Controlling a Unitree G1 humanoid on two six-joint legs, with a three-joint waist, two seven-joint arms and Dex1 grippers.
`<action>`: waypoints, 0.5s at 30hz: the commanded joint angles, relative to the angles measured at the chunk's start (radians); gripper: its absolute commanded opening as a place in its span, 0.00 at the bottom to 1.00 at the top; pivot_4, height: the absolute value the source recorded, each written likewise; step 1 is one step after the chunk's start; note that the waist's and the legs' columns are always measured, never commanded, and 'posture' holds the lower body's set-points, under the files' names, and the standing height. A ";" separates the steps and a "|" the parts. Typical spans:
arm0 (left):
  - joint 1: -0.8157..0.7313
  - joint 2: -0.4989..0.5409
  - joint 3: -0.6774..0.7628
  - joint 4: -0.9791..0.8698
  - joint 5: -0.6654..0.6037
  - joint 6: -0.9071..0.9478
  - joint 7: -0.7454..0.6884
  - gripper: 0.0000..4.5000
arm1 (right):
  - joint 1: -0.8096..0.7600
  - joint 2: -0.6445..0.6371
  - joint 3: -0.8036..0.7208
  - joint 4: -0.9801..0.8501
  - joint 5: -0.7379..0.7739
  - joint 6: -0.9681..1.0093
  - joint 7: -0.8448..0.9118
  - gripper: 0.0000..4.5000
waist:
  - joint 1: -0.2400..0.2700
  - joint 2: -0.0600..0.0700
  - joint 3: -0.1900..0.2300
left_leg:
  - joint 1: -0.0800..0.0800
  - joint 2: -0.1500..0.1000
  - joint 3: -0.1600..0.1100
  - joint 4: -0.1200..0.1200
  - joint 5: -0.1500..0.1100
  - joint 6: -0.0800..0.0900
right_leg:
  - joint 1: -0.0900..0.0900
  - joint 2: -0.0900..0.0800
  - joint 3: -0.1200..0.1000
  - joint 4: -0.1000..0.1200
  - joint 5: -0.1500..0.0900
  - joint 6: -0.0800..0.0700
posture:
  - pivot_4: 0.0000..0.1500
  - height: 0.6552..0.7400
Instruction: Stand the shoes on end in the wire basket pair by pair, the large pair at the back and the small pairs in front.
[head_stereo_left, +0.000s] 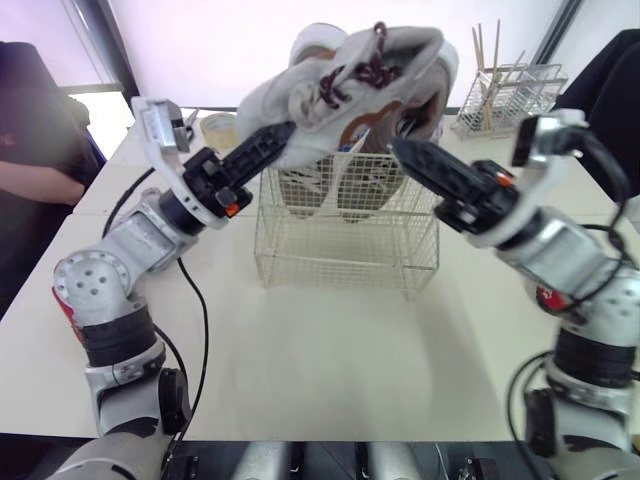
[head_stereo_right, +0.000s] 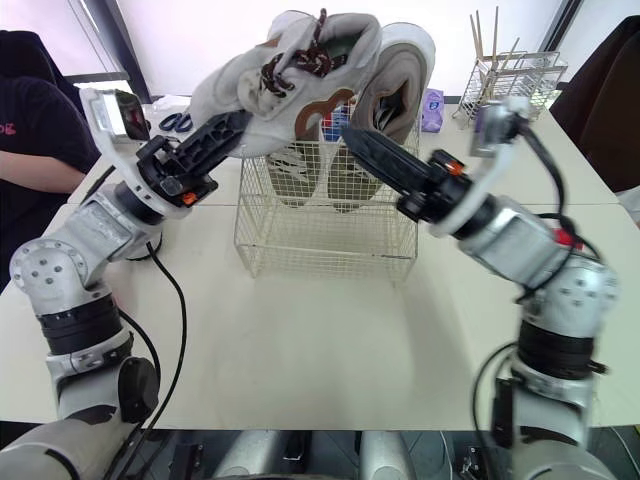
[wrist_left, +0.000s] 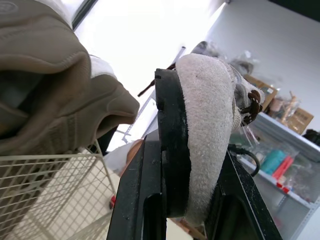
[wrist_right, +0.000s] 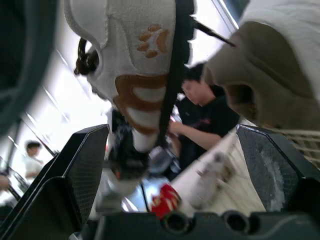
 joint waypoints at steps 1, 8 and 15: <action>0.013 0.018 -0.006 -0.042 -0.051 -0.039 0.015 0.07 | -0.058 0.022 0.007 -0.012 0.011 -0.060 -0.034 0.99 | 0.004 0.000 0.000 | 0.000 0.000 0.000 0.000 0.000 0.000 | 0.000 0.000 0.000 0.000 0.000 0.000 | 1.00 1.00; 0.046 0.032 -0.040 -0.058 -0.074 -0.084 0.048 0.07 | -0.110 0.089 0.059 0.008 -0.031 -0.110 -0.029 0.87 | 0.006 0.000 0.000 | 0.000 0.000 0.000 0.001 0.000 0.000 | 0.001 0.000 0.000 0.000 0.000 0.000 | 1.00 1.00; 0.072 0.053 -0.073 -0.074 -0.088 -0.105 0.082 0.07 | -0.124 0.108 0.074 0.018 -0.037 -0.121 -0.022 0.18 | 0.004 0.000 0.000 | 0.000 0.000 -0.001 0.001 0.000 0.000 | 0.000 0.001 0.000 0.000 0.000 0.000 | 1.00 1.00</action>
